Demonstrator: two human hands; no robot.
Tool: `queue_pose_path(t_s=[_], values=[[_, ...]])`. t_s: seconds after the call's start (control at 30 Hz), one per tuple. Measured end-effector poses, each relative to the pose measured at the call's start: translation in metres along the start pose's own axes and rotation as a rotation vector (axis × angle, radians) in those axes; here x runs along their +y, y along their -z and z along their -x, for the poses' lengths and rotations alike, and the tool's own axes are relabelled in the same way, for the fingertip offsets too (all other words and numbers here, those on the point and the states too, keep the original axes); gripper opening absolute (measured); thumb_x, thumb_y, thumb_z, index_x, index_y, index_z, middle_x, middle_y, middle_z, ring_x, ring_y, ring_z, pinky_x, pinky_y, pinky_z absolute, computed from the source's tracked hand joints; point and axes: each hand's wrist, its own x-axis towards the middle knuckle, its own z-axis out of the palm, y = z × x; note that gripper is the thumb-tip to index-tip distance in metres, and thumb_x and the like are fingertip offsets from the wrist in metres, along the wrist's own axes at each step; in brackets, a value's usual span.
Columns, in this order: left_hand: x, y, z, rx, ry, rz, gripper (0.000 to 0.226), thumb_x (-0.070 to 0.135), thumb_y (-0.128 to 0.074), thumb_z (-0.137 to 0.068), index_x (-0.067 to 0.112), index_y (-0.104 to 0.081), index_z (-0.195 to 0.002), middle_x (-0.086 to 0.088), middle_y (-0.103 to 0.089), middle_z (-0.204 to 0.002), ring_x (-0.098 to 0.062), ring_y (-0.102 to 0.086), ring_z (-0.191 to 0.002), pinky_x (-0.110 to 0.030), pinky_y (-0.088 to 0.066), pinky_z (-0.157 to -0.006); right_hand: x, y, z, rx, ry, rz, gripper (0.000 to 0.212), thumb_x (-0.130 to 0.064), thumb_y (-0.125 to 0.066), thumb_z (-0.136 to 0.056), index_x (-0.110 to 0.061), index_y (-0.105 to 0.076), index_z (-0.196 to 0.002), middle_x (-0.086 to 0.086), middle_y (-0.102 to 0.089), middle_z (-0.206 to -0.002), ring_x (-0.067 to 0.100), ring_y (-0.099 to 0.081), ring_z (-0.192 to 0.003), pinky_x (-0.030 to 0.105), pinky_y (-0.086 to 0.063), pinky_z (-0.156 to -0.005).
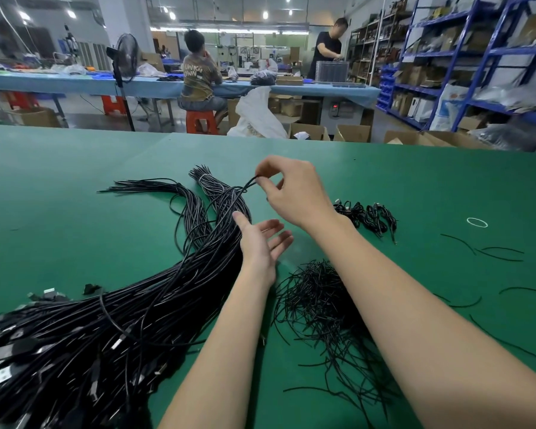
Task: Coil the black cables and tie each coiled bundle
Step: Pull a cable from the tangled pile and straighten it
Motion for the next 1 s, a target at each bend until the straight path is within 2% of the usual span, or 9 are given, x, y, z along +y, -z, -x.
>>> queue_pose_path(t_s=[0.1, 0.23, 0.37, 0.53, 0.6, 0.67, 0.8, 0.9, 1.0], values=[[0.001, -0.001, 0.002, 0.006, -0.010, 0.032, 0.077, 0.061, -0.018, -0.103, -0.002, -0.061, -0.099, -0.019, -0.067, -0.103, -0.030, -0.069, -0.084, -0.033, -0.059, -0.062, 0.000, 0.005, -0.003, 0.148, -0.083, -0.094, 0.012, -0.017, -0.061, -0.097, -0.022, -0.072, -0.099, -0.005, -0.075, -0.099, 0.023, -0.072, -0.083, 0.043, -0.056, -0.086], [0.002, -0.002, 0.003, 0.020, -0.011, 0.053, 0.071, 0.055, -0.017, -0.106, -0.002, -0.059, -0.099, -0.018, -0.065, -0.101, -0.029, -0.067, -0.084, -0.034, -0.057, -0.065, 0.002, 0.023, -0.012, 0.294, -0.207, -0.262, 0.019, -0.008, -0.056, -0.096, -0.022, -0.066, -0.089, 0.000, -0.071, -0.093, 0.024, -0.074, -0.082, 0.049, -0.060, -0.080], [0.000, -0.001, 0.003, 0.016, -0.025, 0.047, 0.068, 0.052, -0.018, -0.107, -0.001, -0.059, -0.097, -0.016, -0.064, -0.101, -0.028, -0.066, -0.084, -0.033, -0.056, -0.067, -0.001, 0.041, -0.014, 0.416, -0.292, -0.452, 0.023, -0.001, -0.051, -0.098, -0.017, -0.065, -0.091, 0.007, -0.070, -0.098, 0.019, -0.075, -0.069, 0.038, -0.064, -0.062], [0.000, 0.003, 0.001, -0.016, -0.018, 0.026, 0.061, 0.051, -0.026, -0.107, 0.002, -0.061, -0.099, -0.013, -0.066, -0.100, -0.025, -0.066, -0.083, -0.032, -0.056, -0.068, -0.010, 0.095, -0.029, 0.691, -0.405, -0.881, 0.019, -0.004, -0.051, -0.102, -0.016, -0.062, -0.092, 0.008, -0.068, -0.099, 0.019, -0.077, -0.067, 0.030, -0.062, -0.060], [0.004, 0.006, 0.003, -0.115, 0.042, -0.109, 0.048, 0.046, -0.036, -0.106, 0.004, -0.060, -0.103, -0.010, -0.065, -0.098, -0.019, -0.065, -0.076, -0.027, -0.055, -0.063, -0.008, 0.110, -0.030, 0.727, -0.382, -0.866, 0.020, -0.005, -0.053, -0.102, -0.018, -0.064, -0.091, 0.009, -0.067, -0.104, 0.020, -0.077, -0.069, 0.029, -0.061, -0.060], [0.011, 0.005, 0.009, -0.343, 0.175, -0.251, 0.048, 0.045, -0.039, -0.104, 0.003, -0.059, -0.110, -0.010, -0.068, -0.099, -0.017, -0.065, -0.069, -0.023, -0.055, -0.056, -0.002, 0.114, -0.025, 0.716, -0.403, -0.795, 0.021, -0.004, -0.054, -0.101, -0.018, -0.067, -0.092, 0.008, -0.066, -0.107, 0.020, -0.077, -0.072, 0.028, -0.062, -0.062], [0.015, 0.000, 0.018, -0.726, 0.326, -0.353, 0.054, 0.052, -0.040, -0.103, 0.006, -0.057, -0.125, -0.017, -0.068, -0.124, -0.024, -0.072, -0.087, -0.027, -0.061, -0.067, 0.028, 0.111, -0.002, 0.667, -0.536, -0.718, 0.022, -0.002, -0.052, -0.101, -0.014, -0.068, -0.093, 0.005, -0.067, -0.097, 0.021, -0.077, -0.077, 0.029, -0.063, -0.068], [0.009, -0.002, 0.021, -0.837, 0.288, -0.507, 0.048, 0.052, -0.046, -0.100, 0.013, -0.058, -0.126, -0.008, -0.070, -0.121, -0.015, -0.068, -0.086, -0.022, -0.056, -0.069, 0.049, 0.119, 0.013, 0.709, -0.607, -0.692, 0.021, -0.003, -0.051, -0.099, -0.012, -0.069, -0.096, 0.006, -0.071, -0.097, 0.016, -0.076, -0.074, 0.029, -0.063, -0.070], [0.005, -0.005, 0.024, -0.866, 0.254, -0.508, 0.037, 0.047, -0.050, -0.097, 0.015, -0.063, -0.110, 0.000, -0.068, -0.098, -0.008, -0.058, -0.069, -0.017, -0.047, -0.058, 0.056, 0.137, 0.016, 0.758, -0.548, -0.496, 0.018, -0.011, -0.057, -0.094, -0.019, -0.073, -0.096, -0.002, -0.075, -0.095, 0.008, -0.068, -0.077, 0.026, -0.057, -0.070]])
